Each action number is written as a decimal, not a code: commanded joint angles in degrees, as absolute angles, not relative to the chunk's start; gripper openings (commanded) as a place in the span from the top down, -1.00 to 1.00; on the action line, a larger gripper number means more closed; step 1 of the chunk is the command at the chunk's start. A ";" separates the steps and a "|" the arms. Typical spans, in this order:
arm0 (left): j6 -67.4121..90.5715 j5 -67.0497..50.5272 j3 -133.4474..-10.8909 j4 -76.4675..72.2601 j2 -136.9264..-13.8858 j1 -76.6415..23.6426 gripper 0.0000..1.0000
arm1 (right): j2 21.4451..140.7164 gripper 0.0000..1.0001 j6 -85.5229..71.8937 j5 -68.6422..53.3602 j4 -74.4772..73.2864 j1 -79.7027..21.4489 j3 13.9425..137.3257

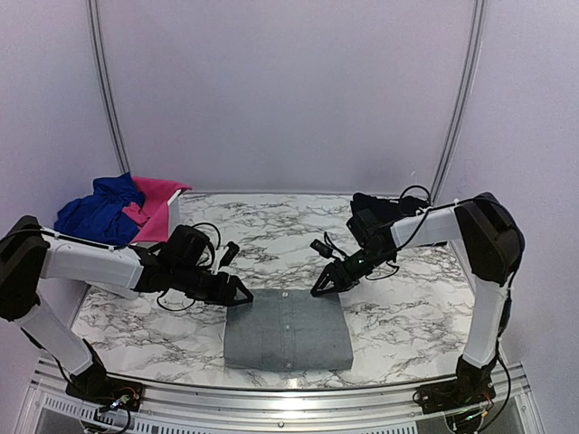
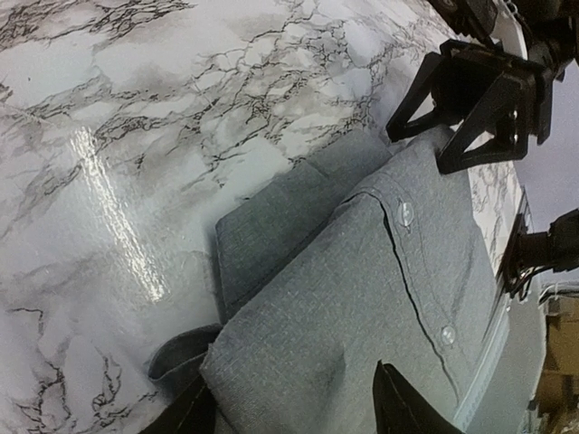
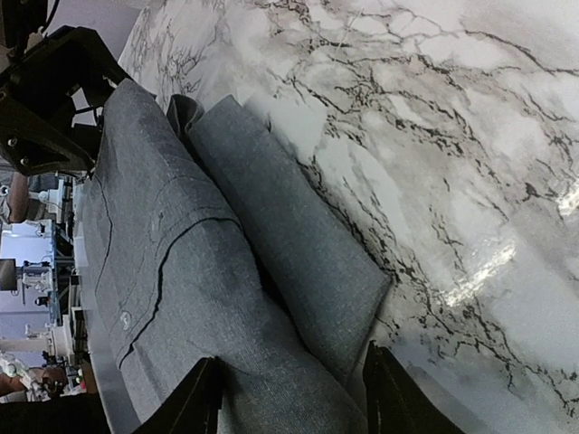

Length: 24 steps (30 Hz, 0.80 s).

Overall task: Fold and stack the mixed laundry pile
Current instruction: Smooth out the square-folded shirt at the center of the board.

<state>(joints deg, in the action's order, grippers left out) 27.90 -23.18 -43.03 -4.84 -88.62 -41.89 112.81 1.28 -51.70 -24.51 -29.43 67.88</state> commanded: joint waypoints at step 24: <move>21.80 -33.17 -46.43 -6.92 -89.22 -38.06 0.42 | 104.57 1.00 3.05 -47.96 -31.90 -29.61 66.45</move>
<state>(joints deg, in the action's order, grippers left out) 20.97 -30.92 -45.84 -4.32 -94.06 -38.04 109.65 3.07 -49.17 -29.47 -29.41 65.91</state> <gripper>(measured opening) 0.398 0.016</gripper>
